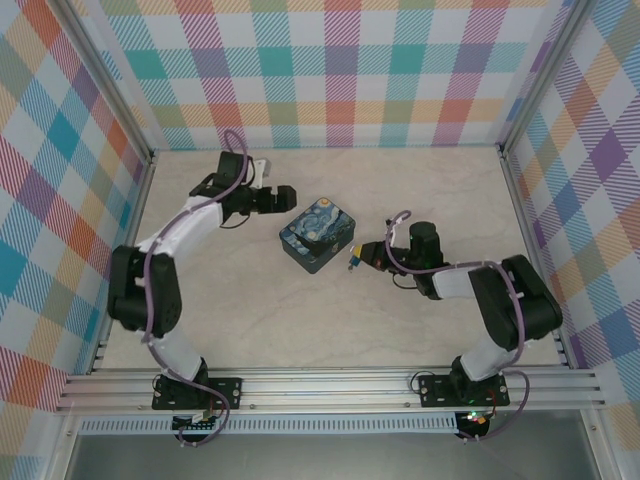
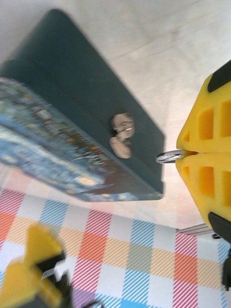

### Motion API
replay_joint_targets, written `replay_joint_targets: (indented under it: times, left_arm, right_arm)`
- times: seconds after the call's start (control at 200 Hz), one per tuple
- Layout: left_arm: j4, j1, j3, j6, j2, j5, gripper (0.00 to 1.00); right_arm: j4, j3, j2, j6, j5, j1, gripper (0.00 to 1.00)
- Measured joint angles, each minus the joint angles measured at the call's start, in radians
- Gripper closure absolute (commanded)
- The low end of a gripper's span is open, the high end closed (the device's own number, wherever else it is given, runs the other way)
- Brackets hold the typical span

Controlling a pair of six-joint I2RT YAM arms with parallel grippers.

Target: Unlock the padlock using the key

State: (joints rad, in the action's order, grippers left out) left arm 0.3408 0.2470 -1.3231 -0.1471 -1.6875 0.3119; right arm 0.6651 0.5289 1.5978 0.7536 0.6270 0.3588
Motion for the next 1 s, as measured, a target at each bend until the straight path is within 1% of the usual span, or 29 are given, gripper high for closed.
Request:
replay_joint_targets:
  times: [0.12, 0.245, 0.42, 0.61, 0.68, 0.77, 0.84, 0.88, 0.94, 1.0]
  left_arm:
    - [-0.087, -0.011, 0.14, -0.038, 0.166, -0.043, 0.0]
    - [-0.15, -0.024, 0.258, -0.087, 0.253, -0.071, 0.0]
    - [-0.195, -0.041, 0.373, -0.15, 0.318, -0.091, 0.0]
    - [-0.222, -0.053, 0.403, -0.182, 0.376, -0.105, 0.0]
    - [-0.229, -0.056, 0.406, -0.191, 0.391, -0.113, 0.0]
    - [-0.244, -0.059, 0.417, -0.205, 0.407, -0.116, 0.0]
    - [-0.244, -0.061, 0.421, -0.21, 0.415, -0.121, 0.0]
    - [-0.245, -0.063, 0.422, -0.214, 0.416, -0.123, 0.0]
    - [-0.243, -0.066, 0.425, -0.221, 0.418, -0.123, 0.0]
    - [-0.243, -0.07, 0.427, -0.227, 0.421, -0.129, 0.0]
  right_arm:
    - [-0.208, 0.0, -0.063, -0.054, 0.032, 0.013, 0.92]
    - [-0.367, 0.0, -0.066, -0.063, 0.051, 0.038, 0.91]
    - [-0.467, 0.004, -0.029, -0.052, 0.05, 0.064, 0.9]
    - [-0.545, 0.031, 0.0, -0.053, 0.011, 0.068, 0.87]
    - [-0.557, 0.037, 0.006, -0.058, -0.005, 0.068, 0.8]
    - [-0.568, 0.037, 0.011, -0.06, -0.026, 0.068, 0.74]
    - [-0.573, 0.042, 0.008, -0.066, -0.026, 0.068, 0.67]
    - [-0.584, 0.05, 0.001, -0.076, -0.035, 0.069, 0.6]
    - [-0.628, 0.067, -0.024, -0.098, -0.071, 0.067, 0.55]
    - [-0.688, 0.089, -0.06, -0.129, -0.117, 0.059, 0.48]
